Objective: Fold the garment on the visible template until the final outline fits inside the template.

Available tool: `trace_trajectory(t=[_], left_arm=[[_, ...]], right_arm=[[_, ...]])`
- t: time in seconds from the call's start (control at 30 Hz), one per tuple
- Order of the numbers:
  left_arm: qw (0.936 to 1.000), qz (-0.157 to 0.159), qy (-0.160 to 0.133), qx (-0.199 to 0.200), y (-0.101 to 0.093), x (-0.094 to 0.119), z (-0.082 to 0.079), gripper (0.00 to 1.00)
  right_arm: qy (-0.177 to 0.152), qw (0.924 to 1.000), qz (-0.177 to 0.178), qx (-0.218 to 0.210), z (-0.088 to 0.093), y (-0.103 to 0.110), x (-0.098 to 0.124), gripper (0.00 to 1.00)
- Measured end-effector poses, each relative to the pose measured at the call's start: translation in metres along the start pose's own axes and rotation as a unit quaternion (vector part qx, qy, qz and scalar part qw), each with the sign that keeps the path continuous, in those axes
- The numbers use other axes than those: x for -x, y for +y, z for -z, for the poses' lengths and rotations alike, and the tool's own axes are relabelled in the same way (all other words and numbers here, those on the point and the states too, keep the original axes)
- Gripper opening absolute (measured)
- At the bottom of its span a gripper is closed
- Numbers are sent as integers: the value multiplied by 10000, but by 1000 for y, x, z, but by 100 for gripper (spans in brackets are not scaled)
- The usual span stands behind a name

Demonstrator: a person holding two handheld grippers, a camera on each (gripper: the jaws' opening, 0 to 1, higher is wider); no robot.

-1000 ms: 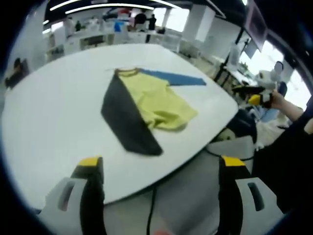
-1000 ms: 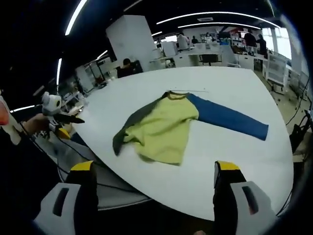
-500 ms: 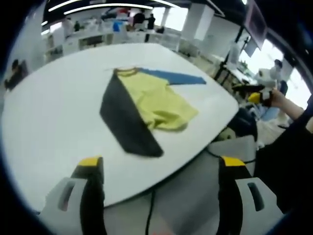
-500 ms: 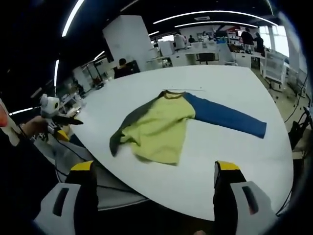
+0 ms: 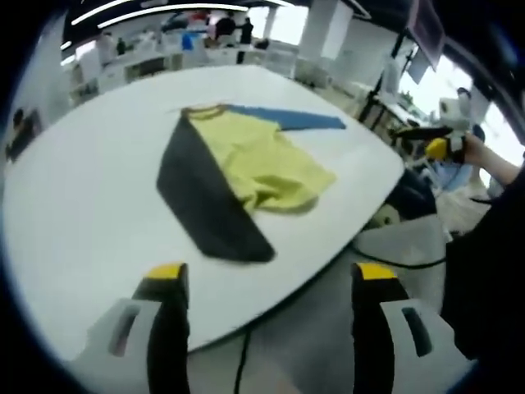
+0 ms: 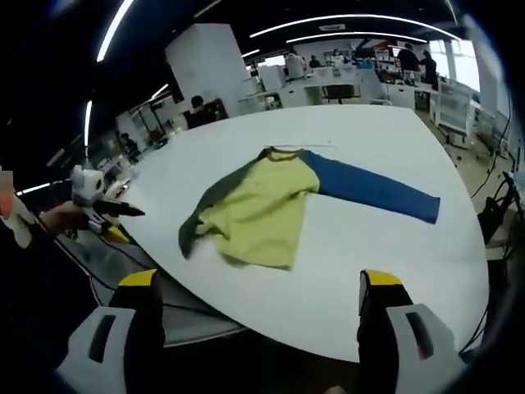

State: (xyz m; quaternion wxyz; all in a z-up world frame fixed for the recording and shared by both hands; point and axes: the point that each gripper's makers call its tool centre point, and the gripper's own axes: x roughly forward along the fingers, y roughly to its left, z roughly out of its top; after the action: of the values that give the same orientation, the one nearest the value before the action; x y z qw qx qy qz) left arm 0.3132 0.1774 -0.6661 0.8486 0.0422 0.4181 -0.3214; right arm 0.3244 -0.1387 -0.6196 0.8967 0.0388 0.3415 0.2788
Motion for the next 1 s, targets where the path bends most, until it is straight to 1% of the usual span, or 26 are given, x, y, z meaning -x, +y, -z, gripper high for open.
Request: trace_trajectory(t=[0.07,0.13,0.23,0.27,0.43,0.53,0.73,1.0], left_arm=[[9999,-83,-58,-62,2,-4,-1,68],[9999,-82,-109,-98,2,-9,-2,65],[9998,-78,-89,-146,2,-16,0,63],[9998,-76,-39,-189,3,-20,2,62],[9997,-54,9,-224,3,-30,5,57],[9995,-55,76,-306,2,-37,8,52],[9991,81,115,-406,-4,-49,11,43],[9985,65,177,-510,-3,-61,13,38]], right_arm=[[0,10000,2,11,-1,0,0,100],[1,10000,8,16,-2,0,0,100],[-5,10000,10,5,-3,-1,-1,100],[2,10000,9,-1,-3,-1,-2,100],[44,10000,0,-9,-3,-3,-5,100],[60,10000,-14,-10,-3,-4,-8,100],[73,10000,-23,-21,-4,-5,-11,100],[117,9999,-52,-23,-4,-6,-15,100]])
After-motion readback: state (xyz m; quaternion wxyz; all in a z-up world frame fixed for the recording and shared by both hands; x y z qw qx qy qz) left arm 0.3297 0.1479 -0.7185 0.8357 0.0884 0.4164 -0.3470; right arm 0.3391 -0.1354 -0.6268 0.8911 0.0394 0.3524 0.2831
